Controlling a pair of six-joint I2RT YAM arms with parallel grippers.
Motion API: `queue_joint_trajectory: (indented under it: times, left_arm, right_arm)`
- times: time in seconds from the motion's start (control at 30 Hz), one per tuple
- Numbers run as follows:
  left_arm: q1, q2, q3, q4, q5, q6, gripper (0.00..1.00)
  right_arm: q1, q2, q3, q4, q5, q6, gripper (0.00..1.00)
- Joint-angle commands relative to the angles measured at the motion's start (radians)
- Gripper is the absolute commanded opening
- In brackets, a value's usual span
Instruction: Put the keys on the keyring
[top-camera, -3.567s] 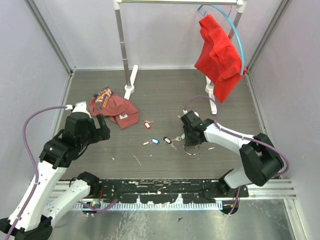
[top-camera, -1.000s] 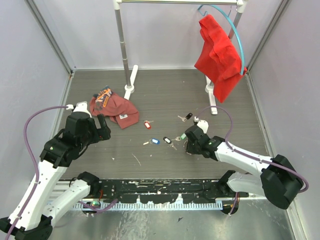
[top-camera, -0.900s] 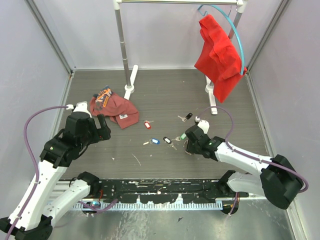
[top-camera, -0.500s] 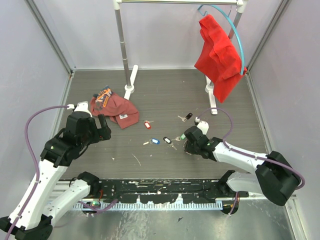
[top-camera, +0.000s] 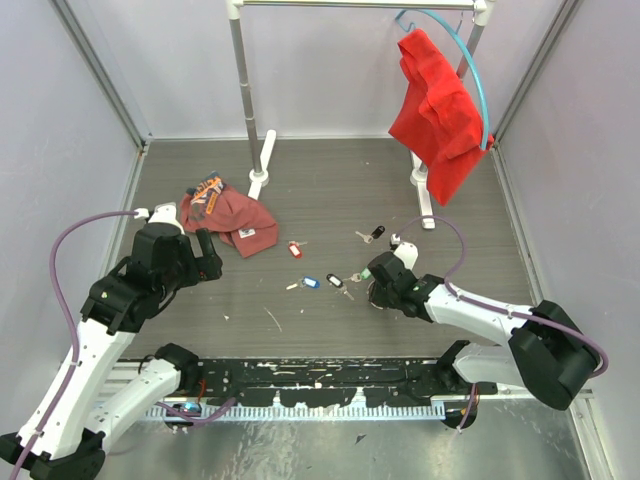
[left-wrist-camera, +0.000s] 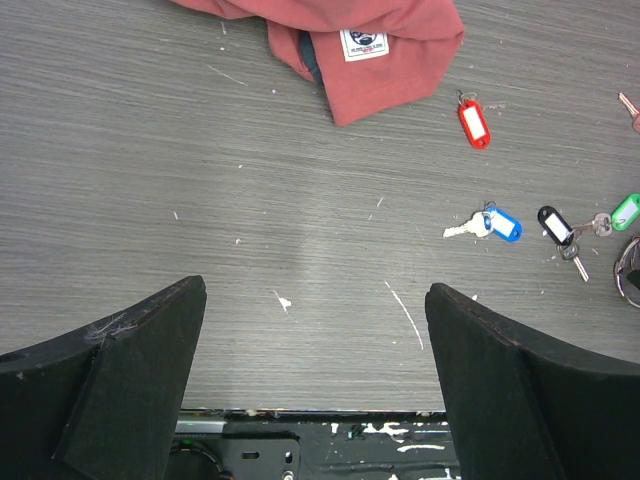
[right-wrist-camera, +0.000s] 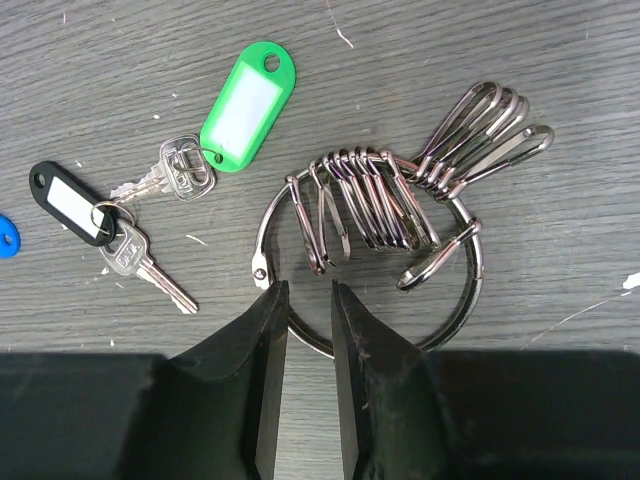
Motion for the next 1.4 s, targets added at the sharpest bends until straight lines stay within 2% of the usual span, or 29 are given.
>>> queue_joint_trajectory:
  times: [0.0,0.83,1.37]
  left_arm:
    - [-0.001,0.001,-0.016,0.03,0.012,0.013,0.98]
    - [-0.001,0.007,-0.015,0.029,0.014,0.013,0.98]
    - [-0.001,0.009,-0.015,0.03,0.014,0.013,0.98]
  right_arm:
    - [0.006,0.004,-0.001,0.032,0.046,0.025,0.3]
    - [-0.002,0.064,0.028,0.047,0.067,-0.005,0.29]
    - [-0.01,0.072,0.026,0.046,0.083,-0.024,0.18]
